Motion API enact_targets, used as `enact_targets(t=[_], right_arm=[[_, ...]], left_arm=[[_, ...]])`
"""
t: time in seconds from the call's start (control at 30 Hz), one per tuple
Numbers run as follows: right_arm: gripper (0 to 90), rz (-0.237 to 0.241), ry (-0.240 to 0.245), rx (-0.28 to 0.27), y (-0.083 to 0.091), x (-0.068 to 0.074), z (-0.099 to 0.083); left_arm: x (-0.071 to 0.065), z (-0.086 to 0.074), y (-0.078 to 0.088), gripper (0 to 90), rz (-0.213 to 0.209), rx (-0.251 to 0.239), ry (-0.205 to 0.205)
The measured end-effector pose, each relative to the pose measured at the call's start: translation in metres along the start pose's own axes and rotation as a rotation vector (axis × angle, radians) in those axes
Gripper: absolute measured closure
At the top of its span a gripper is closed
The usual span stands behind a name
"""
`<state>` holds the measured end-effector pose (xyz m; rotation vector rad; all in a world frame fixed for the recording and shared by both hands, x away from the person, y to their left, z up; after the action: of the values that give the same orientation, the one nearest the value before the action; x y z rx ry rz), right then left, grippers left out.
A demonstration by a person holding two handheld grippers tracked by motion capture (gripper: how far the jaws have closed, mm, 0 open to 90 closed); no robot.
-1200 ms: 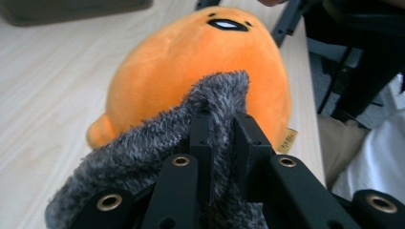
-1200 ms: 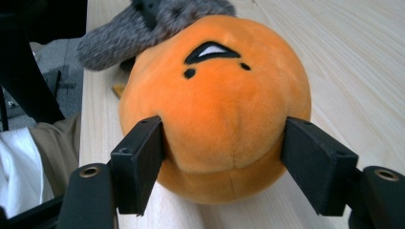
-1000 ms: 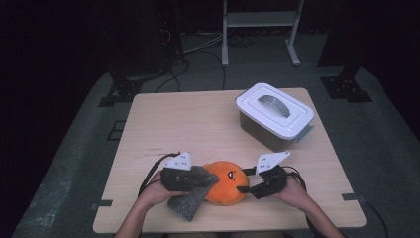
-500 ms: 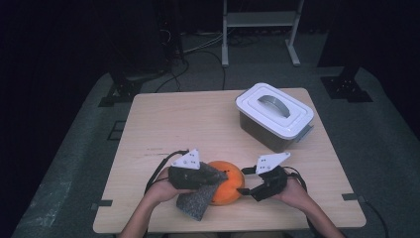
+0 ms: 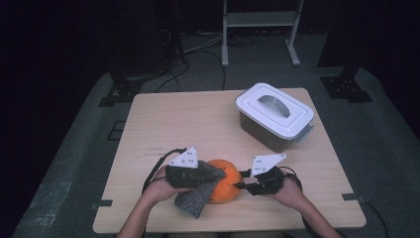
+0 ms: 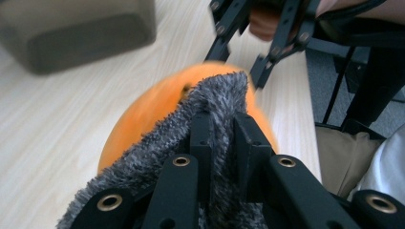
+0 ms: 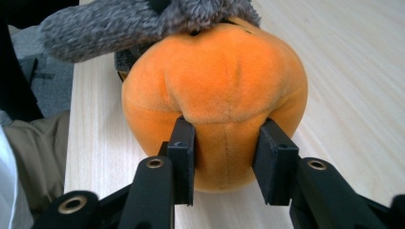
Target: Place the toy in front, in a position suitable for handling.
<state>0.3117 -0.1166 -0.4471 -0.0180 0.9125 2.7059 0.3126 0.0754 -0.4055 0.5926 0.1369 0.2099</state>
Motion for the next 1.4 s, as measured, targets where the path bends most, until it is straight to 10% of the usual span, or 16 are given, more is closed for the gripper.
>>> enact_targets(t=[0.2, 0.7, 1.1, 1.4], right_arm=[[63.1, -0.014, 0.054, 0.018, -0.002, 0.009, 0.009], [63.8, -0.007, 0.058, 0.014, -0.001, 0.01, 0.003], [63.7, -0.004, 0.101, 0.019, -0.007, 0.018, 0.008], [63.6, -0.001, 0.094, 0.034, -0.006, 0.01, -0.001]], left_arm=[[-0.013, 0.024, -0.015, 79.5, -0.036, 0.017, -0.073], [0.015, -0.008, 0.004, 79.6, 0.025, 0.004, 0.057], [0.0, 0.018, -0.011, 79.6, -0.03, -0.004, -0.01], [0.018, -0.001, -0.005, 79.3, 0.034, 0.027, 0.051]])
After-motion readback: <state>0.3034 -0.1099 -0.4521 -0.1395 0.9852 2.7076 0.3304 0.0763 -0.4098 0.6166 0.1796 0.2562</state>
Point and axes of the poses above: each handheld gripper's, and its own axes: y roughly backward along the jaws, z roughly out of its top, x roughly to its left, the point moved 5 cm from there along -y, roughly forward along the jaws, and after that the axes turned 5 degrees about y, right-handed, at the moved point
